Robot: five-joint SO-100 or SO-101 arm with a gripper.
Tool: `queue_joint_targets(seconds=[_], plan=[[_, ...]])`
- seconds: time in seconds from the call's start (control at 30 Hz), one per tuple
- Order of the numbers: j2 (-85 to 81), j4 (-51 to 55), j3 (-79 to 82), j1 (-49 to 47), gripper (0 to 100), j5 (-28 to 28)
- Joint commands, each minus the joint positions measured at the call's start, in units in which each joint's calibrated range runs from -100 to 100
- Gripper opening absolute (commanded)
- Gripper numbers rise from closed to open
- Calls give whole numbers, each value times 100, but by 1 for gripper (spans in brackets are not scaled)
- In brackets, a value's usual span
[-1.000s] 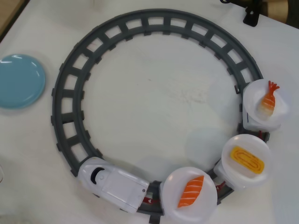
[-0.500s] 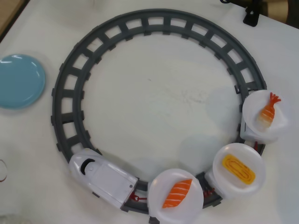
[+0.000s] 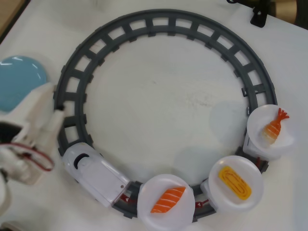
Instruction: Pick up the sushi from the Shinkansen and put it on the blue dish
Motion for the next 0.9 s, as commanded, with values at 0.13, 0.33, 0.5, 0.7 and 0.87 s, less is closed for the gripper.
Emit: queue_joint_targets(seconds=[0.13,0.33,0.5,0.7,0.87], plan=[[3138,-65,-3128,2047,17,420],[3428,1616,-3831,2593,18,1367],[3528,3069,-3813,2681,18,2151],[3536,4563,-3795,2637,18,2318],[3470,5234,-3434,2452,18,2360]])
